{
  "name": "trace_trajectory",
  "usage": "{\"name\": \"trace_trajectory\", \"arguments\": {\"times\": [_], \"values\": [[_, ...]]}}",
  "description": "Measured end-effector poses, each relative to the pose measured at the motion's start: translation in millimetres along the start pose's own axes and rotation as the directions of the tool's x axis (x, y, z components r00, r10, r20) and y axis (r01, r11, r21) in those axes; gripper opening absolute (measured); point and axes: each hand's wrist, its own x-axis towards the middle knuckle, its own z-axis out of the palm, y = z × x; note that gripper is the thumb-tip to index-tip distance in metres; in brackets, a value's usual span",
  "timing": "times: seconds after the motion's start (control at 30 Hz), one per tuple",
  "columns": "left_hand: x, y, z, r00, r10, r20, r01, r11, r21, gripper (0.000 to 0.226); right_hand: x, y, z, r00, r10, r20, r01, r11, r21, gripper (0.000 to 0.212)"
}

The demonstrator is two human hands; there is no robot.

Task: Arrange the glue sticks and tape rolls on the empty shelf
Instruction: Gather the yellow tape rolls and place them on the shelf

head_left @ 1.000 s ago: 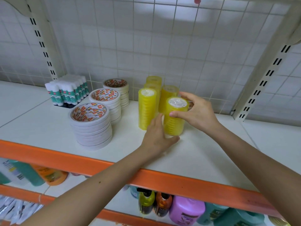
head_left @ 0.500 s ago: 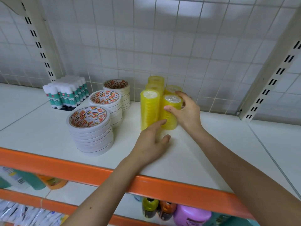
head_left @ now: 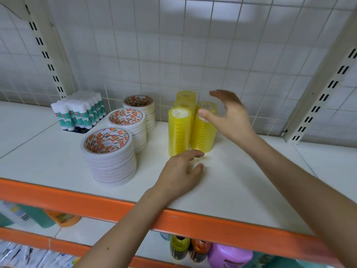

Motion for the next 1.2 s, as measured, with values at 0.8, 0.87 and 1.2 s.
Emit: {"name": "trace_trajectory", "arguments": {"times": [0.8, 0.87, 1.2], "values": [[26, -18, -17, 0.93, -0.312, -0.195, 0.274, 0.941, -0.201, 0.048, -3, -40, 8, 0.964, -0.12, 0.236, 0.128, 0.992, -0.018, 0.026], [27, -17, -16, 0.932, -0.303, -0.198, 0.267, 0.945, -0.187, 0.049, -5, -38, 8, 0.973, -0.089, 0.213, 0.086, 0.996, 0.026, 0.026], [24, -15, -16, 0.926, -0.326, -0.189, 0.306, 0.944, -0.125, 0.053, -14, -34, 16, 0.985, -0.087, 0.152, 0.065, 0.987, 0.146, 0.026]]}}
